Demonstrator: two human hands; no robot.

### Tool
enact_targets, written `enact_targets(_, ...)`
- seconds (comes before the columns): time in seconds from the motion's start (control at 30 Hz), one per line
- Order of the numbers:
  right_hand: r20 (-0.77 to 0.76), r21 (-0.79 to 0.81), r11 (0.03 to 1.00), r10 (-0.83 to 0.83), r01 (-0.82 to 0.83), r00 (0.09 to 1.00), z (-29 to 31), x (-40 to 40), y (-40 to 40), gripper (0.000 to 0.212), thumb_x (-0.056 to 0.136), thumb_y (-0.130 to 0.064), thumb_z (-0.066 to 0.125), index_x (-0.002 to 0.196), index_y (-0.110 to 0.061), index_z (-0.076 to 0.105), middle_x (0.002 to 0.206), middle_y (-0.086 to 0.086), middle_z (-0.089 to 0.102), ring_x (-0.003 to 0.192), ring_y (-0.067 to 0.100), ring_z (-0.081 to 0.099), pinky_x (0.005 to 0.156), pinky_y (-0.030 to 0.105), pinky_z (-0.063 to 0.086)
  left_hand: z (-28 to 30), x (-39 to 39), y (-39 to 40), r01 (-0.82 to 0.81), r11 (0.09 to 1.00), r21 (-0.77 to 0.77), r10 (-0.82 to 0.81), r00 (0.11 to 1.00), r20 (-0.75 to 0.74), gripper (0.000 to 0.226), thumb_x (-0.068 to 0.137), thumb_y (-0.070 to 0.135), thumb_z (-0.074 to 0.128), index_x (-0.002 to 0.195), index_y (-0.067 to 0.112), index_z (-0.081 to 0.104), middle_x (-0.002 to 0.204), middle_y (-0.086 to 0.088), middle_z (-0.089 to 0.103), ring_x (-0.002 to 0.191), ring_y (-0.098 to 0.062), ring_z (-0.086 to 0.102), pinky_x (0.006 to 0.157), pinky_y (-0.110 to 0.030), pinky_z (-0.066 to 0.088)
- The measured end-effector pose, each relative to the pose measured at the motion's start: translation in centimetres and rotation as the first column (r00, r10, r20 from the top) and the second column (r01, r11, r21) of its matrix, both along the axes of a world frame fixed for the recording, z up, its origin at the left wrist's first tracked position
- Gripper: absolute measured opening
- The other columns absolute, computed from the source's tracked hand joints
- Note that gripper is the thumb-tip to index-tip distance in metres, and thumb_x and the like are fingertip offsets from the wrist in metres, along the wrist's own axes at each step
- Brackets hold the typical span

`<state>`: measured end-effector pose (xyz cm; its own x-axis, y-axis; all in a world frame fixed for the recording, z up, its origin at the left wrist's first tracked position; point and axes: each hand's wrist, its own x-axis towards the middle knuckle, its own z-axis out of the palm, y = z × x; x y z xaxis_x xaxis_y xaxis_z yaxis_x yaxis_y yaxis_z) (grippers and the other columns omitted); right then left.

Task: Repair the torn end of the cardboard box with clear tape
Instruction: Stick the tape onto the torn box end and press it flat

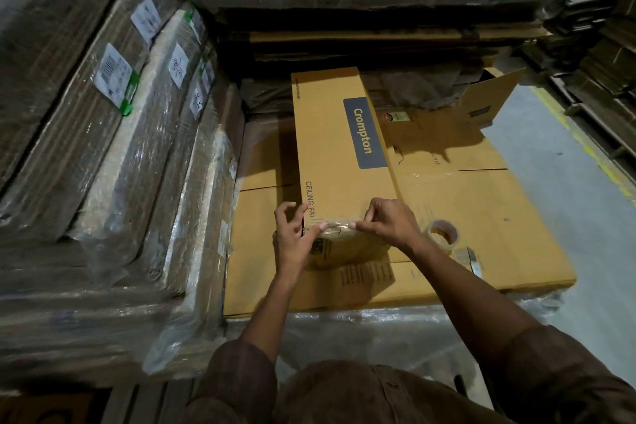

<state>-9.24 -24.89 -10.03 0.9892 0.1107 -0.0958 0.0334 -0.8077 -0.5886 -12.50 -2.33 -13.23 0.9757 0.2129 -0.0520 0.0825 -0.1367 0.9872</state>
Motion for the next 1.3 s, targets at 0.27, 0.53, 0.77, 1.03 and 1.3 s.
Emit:
enact_targets(0.27,-0.150,0.062,0.998,-0.016,0.026,0.988,1.0,1.0,0.2,0.054,0.069,-0.059,0.085,0.093,-0.024,0.051,0.085,0.000,0.068,0.075,0.022,0.064,0.057,0.037,0.049,-0.7,-0.8,-0.9,-0.053,0.996,0.066,0.047,0.995,0.089,0.063,0.094,0.027,0.071,0.146,0.028,0.037,0.156,0.008,0.043,0.137,-0.014,0.048,0.102,-0.032,0.049)
enact_targets(0.53,-0.206,0.120,0.992,-0.003,0.028,0.979,1.2,1.4,0.1,0.038,0.081,-0.048,0.080,0.095,-0.028,0.051,0.085,0.006,0.069,0.064,0.029,0.071,0.053,0.046,0.060,0.6,0.2,-1.5,-0.058,0.996,-0.065,0.057,0.998,-0.011,0.051,0.096,0.005,0.062,0.145,0.014,0.048,0.141,-0.010,0.059,0.127,-0.017,0.060,0.088,-0.012,0.053)
enact_targets(0.77,-0.259,0.225,0.973,-0.001,0.061,0.966,1.3,1.6,0.5,0.029,0.089,-0.039,0.071,0.099,-0.022,0.049,0.067,0.006,0.069,0.053,0.028,0.062,0.051,0.058,0.058,-0.2,0.5,-0.7,-0.071,0.990,0.122,0.073,0.997,-0.015,0.044,0.100,0.014,0.054,0.143,0.023,0.053,0.129,0.000,0.069,0.081,0.014,0.065,0.069,-0.023,0.056)
enact_targets(1.03,-0.065,-0.297,0.951,-0.113,0.089,0.991,2.4,1.0,3.2,0.079,0.061,-0.094,0.060,0.098,-0.024,0.049,0.081,-0.004,0.064,0.075,0.019,0.061,0.061,0.032,0.047,1.5,0.6,-1.9,0.020,0.918,0.395,0.104,0.951,-0.291,0.097,0.074,0.074,0.070,0.150,0.026,0.035,0.139,-0.009,0.058,0.127,-0.033,0.053,0.104,-0.046,0.041)
enact_targets(1.3,-0.128,0.168,0.985,0.064,-0.042,0.990,1.5,0.9,1.0,0.040,0.092,-0.050,0.069,0.100,-0.018,0.048,0.064,0.006,0.070,0.050,0.026,0.067,0.055,0.049,0.058,0.7,1.4,-0.6,0.053,0.875,0.481,0.015,0.991,-0.135,0.051,0.087,0.063,0.064,0.110,0.019,0.072,0.101,0.000,0.075,0.085,-0.022,0.068,0.069,-0.032,0.054)
